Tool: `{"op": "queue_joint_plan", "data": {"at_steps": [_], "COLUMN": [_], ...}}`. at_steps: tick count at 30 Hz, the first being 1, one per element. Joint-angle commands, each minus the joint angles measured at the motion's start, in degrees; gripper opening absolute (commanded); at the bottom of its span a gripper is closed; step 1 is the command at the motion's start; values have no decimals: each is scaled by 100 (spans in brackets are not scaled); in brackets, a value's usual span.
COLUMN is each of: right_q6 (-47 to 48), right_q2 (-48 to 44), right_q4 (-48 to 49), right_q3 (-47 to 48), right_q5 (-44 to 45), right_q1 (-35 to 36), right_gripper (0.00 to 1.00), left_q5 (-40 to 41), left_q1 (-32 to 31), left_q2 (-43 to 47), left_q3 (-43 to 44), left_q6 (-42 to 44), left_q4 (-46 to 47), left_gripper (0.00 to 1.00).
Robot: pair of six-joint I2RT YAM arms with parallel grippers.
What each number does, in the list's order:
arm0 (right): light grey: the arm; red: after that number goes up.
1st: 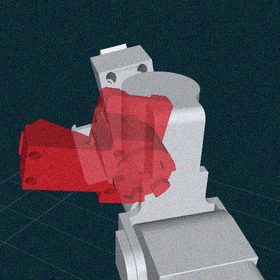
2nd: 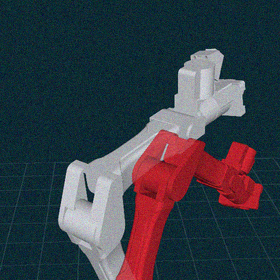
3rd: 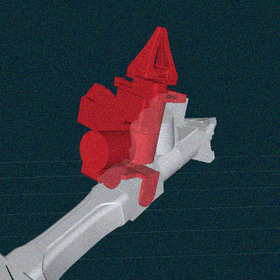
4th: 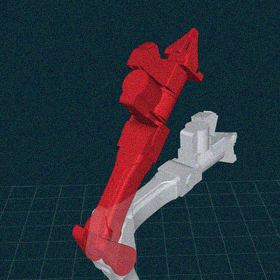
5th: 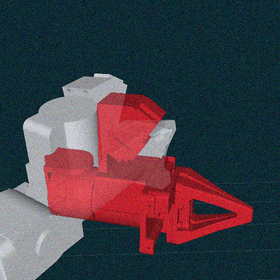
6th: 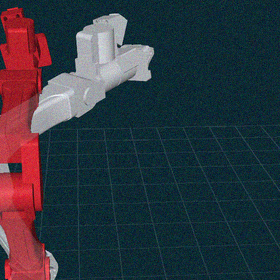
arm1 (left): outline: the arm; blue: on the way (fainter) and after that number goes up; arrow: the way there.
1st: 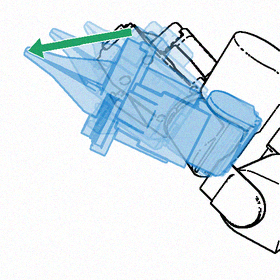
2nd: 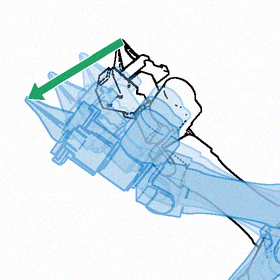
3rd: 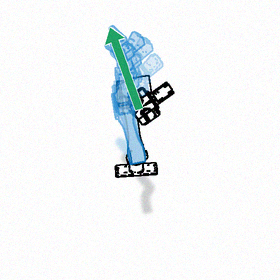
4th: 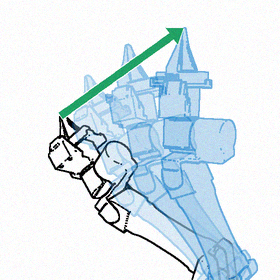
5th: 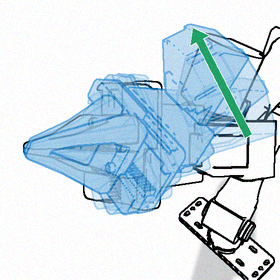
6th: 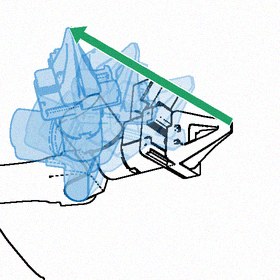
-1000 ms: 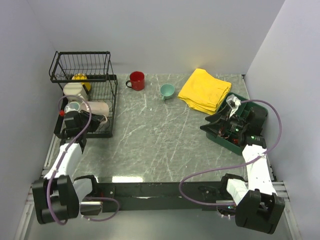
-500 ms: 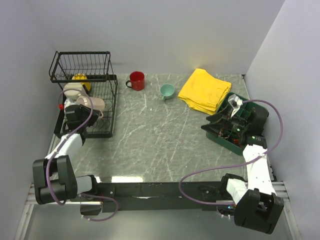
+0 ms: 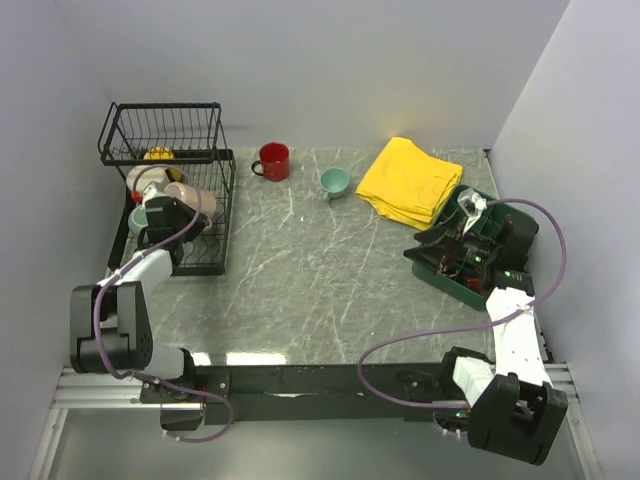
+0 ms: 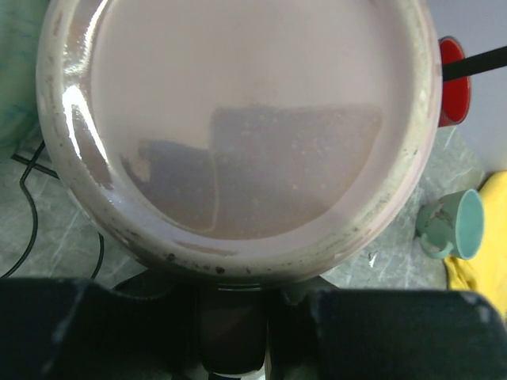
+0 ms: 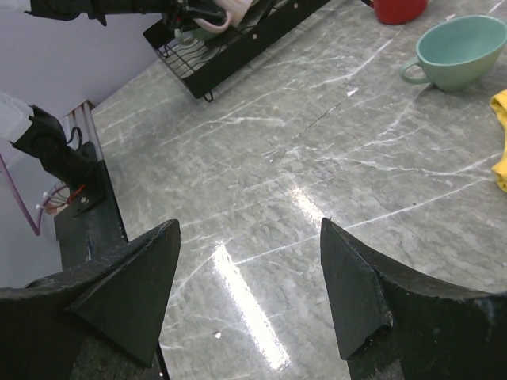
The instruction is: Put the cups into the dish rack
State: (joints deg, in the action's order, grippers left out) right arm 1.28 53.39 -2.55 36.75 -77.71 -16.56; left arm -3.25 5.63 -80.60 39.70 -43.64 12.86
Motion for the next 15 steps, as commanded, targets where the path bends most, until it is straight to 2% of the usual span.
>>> {"op": "queue_joint_plan", "data": {"at_steps": [1, 2, 15], "right_q6": [-22, -31, -49], "right_q2": [5, -4, 23], "right_q4": [211, 202, 219], "right_q3": [122, 113, 122], "right_q5": [-156, -156, -192], "right_q1": [-76, -84, -155], "right_gripper": [78, 78, 78], "left_q5": [307, 559, 1054], "left_q1": [-150, -185, -404], "left_q2": [-17, -78, -720], "left_q3": [459, 477, 898], "left_q6": [356, 399, 558], "left_q4": [858, 858, 797], "left_gripper": [1, 1, 3]}}
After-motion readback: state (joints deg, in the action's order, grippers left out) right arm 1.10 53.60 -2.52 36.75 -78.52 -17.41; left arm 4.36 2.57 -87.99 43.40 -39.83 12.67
